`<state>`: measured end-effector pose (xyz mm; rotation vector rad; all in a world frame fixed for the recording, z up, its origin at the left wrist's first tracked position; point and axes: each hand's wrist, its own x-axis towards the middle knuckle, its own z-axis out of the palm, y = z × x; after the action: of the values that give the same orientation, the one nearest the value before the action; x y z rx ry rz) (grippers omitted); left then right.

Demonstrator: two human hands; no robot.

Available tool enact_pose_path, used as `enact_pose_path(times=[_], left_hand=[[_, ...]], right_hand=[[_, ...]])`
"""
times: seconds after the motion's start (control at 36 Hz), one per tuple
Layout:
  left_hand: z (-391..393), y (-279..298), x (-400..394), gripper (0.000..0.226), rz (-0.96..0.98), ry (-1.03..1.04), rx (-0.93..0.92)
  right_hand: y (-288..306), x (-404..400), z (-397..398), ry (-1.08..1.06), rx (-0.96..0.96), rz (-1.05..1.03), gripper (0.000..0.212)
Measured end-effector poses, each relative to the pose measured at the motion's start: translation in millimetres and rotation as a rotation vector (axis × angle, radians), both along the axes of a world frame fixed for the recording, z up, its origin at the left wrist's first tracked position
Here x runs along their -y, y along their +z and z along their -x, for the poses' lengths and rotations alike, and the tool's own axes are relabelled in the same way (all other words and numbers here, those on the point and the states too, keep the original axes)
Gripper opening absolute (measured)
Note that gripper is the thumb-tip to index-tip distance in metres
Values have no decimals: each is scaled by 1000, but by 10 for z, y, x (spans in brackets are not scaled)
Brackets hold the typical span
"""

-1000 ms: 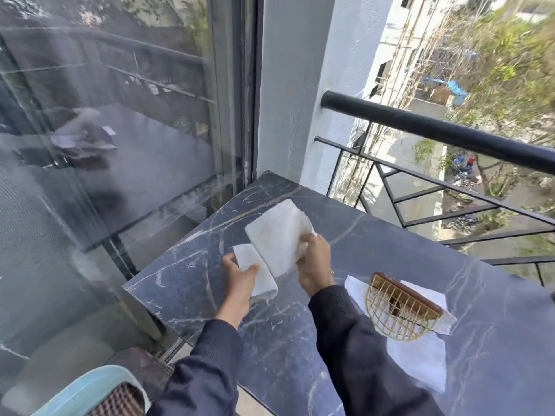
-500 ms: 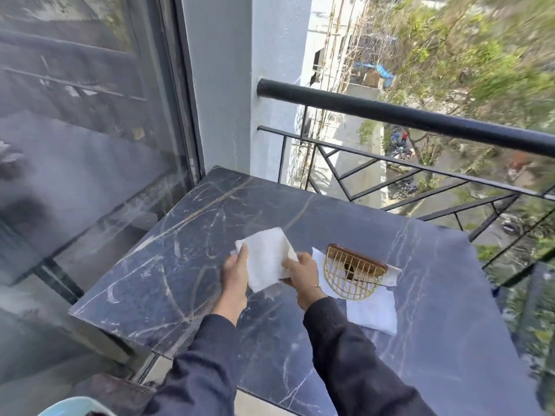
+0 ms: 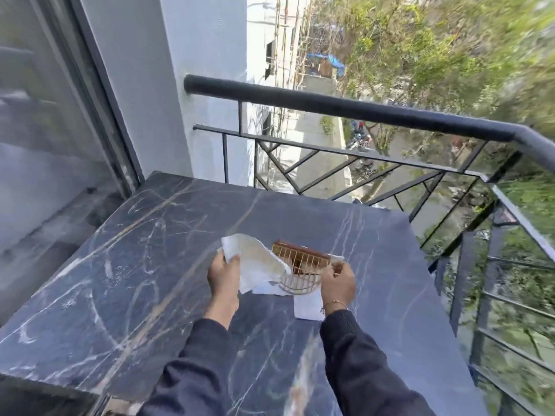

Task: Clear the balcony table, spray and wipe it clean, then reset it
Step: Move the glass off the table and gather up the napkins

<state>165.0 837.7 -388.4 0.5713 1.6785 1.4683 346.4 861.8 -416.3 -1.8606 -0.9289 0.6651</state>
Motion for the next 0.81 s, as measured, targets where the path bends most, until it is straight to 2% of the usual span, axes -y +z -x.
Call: enact_pose_path(times=[0.14, 0.31, 0.42, 0.5, 0.61, 0.81], left_hand=[[-303, 48, -106, 13, -20, 43, 32], [-518, -2, -254, 15, -23, 123, 85], [-628, -35, -276, 24, -34, 174, 113], [-694, -73, -262, 22, -30, 200, 110], [-750, -126, -213, 22, -3, 236, 103], [-809, -141, -126, 24, 14, 265, 67]], right_hand=[[-97, -194, -400, 57, 13, 155, 31], [-220, -502, -697, 264, 18, 324, 47], [-229, -670, -831, 448, 149, 435, 43], [-326, -792, -893, 525, 255, 488, 40], [-332, -873, -908, 559, 408, 516, 38], [-397, -963, -852, 522, 514, 526, 53]])
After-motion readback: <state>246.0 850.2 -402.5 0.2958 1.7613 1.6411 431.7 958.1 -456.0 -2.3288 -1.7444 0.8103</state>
